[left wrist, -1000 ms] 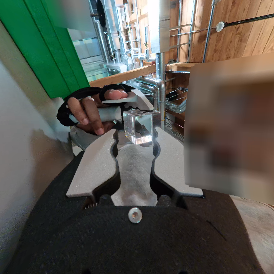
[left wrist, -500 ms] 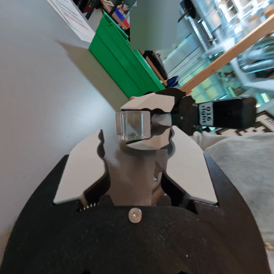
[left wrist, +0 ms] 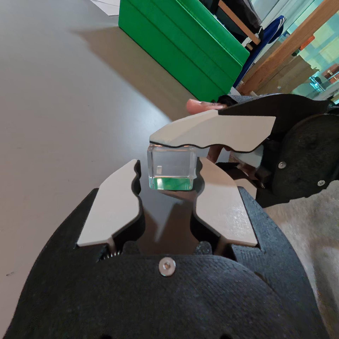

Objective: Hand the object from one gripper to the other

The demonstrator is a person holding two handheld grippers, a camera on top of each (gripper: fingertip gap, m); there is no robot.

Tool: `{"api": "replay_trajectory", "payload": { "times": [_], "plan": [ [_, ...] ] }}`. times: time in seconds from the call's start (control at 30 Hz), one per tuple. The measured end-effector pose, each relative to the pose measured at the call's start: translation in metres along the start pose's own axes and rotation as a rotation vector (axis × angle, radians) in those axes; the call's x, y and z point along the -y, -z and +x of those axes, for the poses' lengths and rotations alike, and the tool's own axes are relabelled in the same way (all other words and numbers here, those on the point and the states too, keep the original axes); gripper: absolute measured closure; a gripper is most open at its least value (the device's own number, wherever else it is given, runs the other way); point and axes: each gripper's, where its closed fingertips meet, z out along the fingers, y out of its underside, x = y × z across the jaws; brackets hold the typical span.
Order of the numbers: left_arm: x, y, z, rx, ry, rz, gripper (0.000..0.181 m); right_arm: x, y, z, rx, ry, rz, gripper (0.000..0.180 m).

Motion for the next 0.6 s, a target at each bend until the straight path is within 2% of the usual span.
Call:
{"api": "replay_trajectory", "payload": {
  "times": [0.03,0.13,0.23,0.33,0.47,0.6],
  "plan": [
    [0.000,0.000,0.001,0.001,-0.008,0.001,0.125,-0.001,0.000,-0.002,-0.001,0.006,-0.018,0.134],
    [0.000,0.000,0.002,0.008,-0.027,-0.001,0.135,-0.003,-0.002,-0.007,0.002,-0.012,-0.058,0.134],
    [-0.001,0.000,0.002,-0.006,-0.018,-0.013,0.135,-0.002,-0.002,-0.007,0.024,-0.040,-0.050,0.132],
    [-0.003,0.000,0.001,-0.017,0.000,-0.024,0.135,-0.002,-0.001,0.000,0.002,-0.044,-0.030,0.109],
    [0.004,0.004,0.000,-0.072,0.073,0.024,0.135,0.000,0.005,0.015,0.007,-0.095,0.063,0.093],
    [0.022,0.016,-0.003,-0.141,0.145,0.137,0.135,-0.004,0.011,0.030,0.027,-0.119,0.193,0.093]
  ]
}}
